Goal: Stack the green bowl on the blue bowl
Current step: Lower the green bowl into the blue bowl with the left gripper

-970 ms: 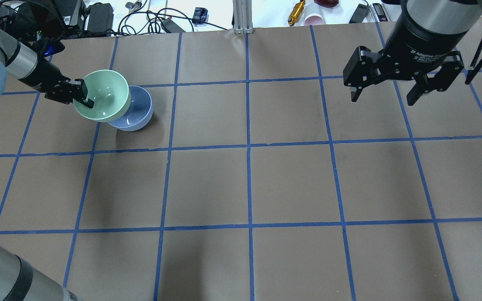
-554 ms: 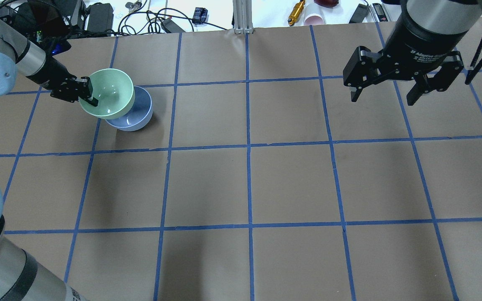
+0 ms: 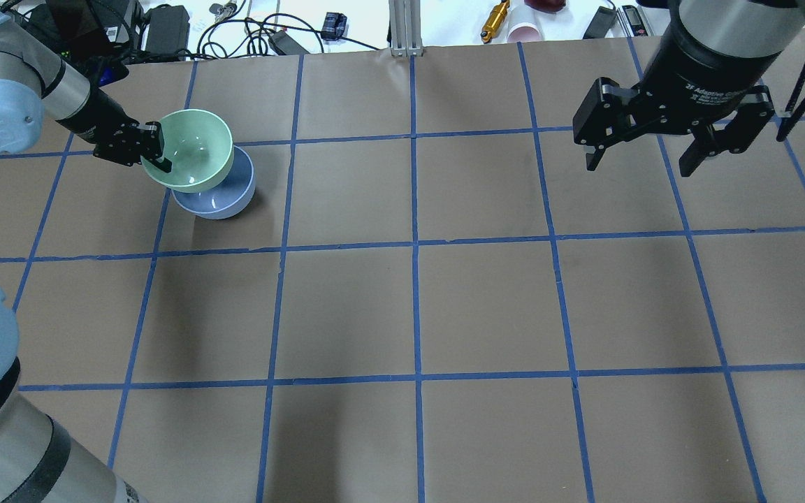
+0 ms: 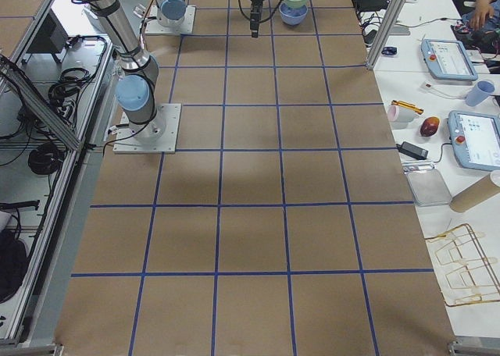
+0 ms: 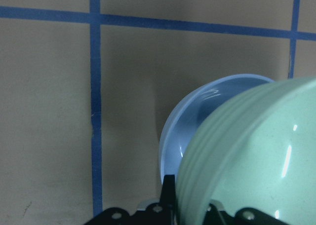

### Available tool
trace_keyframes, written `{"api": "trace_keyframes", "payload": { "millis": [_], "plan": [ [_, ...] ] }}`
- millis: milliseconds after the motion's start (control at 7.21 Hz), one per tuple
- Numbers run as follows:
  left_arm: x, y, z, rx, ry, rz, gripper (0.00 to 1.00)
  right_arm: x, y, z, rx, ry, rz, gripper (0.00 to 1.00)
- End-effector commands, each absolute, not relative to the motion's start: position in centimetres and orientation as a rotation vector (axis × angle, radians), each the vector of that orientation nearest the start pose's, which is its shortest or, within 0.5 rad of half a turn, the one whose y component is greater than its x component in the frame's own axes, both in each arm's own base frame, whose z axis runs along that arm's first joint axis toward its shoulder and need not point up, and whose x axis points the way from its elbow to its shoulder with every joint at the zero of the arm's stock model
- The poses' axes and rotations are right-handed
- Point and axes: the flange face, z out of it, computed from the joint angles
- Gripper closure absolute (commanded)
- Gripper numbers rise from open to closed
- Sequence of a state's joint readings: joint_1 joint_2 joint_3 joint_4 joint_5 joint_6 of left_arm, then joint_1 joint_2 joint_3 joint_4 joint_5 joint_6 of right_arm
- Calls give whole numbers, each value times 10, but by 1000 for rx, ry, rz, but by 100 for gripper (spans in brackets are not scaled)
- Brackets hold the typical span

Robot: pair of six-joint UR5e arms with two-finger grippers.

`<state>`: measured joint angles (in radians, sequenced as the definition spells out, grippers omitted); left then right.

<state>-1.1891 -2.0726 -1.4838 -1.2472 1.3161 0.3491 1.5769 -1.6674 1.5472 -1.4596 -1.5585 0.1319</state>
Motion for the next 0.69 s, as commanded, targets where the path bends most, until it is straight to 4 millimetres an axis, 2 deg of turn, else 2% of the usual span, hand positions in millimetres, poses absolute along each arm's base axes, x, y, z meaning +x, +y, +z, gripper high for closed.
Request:
{"api": "trace_keyframes", "payload": {
  "millis": [0,139,277,416,554],
  "plan": [
    [95,-667,268,-83,3406,0,100,137,-448,534,197,3122,-15,0],
    [95,-667,267,-107,3406,8,86,137,-448,534,197,3122,-15,0],
    [94,-666,265,-116,3407,16,66,137,-448,534,197,3122,-15,0],
    [94,-666,267,-115,3406,11,3,137,-448,534,197,3122,-15,0],
    [94,-665,269,-113,3408,18,0,137,-448,534,197,3122,-15,0]
  ]
}}
